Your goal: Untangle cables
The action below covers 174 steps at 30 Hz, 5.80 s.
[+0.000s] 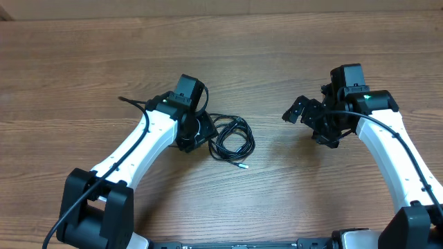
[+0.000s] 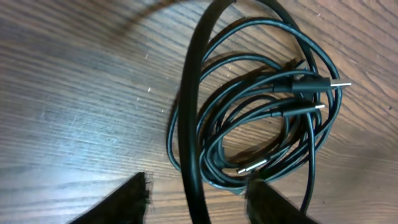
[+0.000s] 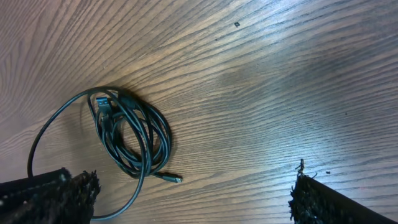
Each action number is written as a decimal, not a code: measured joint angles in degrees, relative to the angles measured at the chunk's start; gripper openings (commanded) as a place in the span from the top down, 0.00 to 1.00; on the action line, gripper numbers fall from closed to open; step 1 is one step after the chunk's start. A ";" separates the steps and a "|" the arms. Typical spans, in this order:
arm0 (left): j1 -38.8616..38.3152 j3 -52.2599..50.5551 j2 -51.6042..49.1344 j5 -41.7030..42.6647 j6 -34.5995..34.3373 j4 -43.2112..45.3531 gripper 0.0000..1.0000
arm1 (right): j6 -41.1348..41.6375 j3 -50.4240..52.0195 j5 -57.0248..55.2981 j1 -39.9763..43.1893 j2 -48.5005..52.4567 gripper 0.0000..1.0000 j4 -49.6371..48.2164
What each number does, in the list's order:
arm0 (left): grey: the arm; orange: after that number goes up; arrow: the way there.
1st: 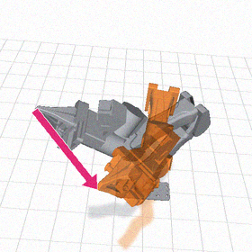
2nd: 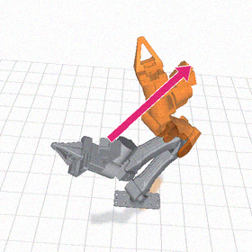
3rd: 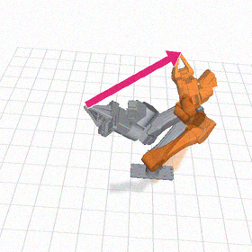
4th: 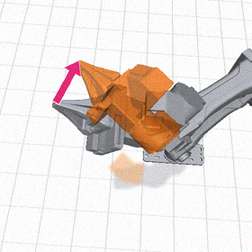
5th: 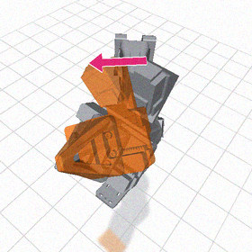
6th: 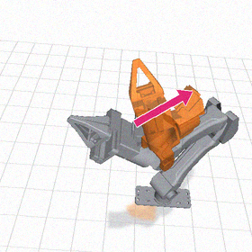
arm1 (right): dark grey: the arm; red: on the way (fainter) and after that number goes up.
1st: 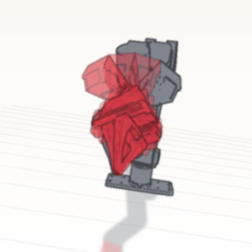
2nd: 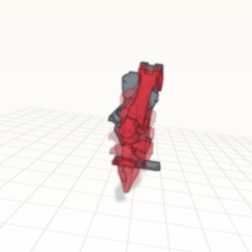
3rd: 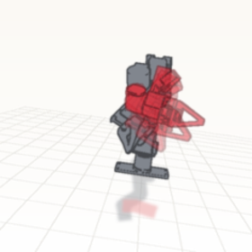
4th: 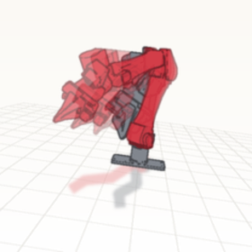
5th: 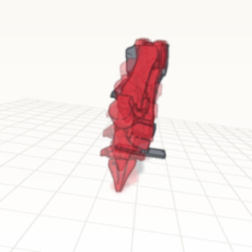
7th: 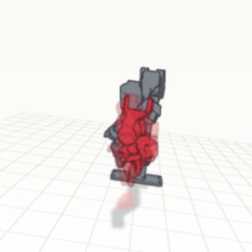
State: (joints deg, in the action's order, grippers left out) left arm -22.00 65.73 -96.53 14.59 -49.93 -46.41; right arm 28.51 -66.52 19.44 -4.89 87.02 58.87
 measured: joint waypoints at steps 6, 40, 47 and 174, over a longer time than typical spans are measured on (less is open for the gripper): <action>0.00 -0.26 0.00 0.02 -1.20 2.16 0.96 | 0.00 0.00 0.00 0.00 0.00 0.00 0.35; 0.00 22.82 21.70 20.04 12.90 7.41 0.96 | -0.02 6.23 1.16 0.00 0.00 0.00 0.17; -0.09 22.82 23.04 16.41 12.94 5.68 0.96 | -1.79 6.23 5.16 -0.17 0.00 0.00 -0.70; 29.18 49.51 26.60 27.69 -2.38 -5.84 0.96 | -11.19 6.27 8.79 -33.05 0.00 0.01 -32.57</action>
State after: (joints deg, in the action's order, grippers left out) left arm 7.18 115.24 -69.93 42.28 -52.31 -52.25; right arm 17.32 -60.25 28.23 -37.93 87.02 26.30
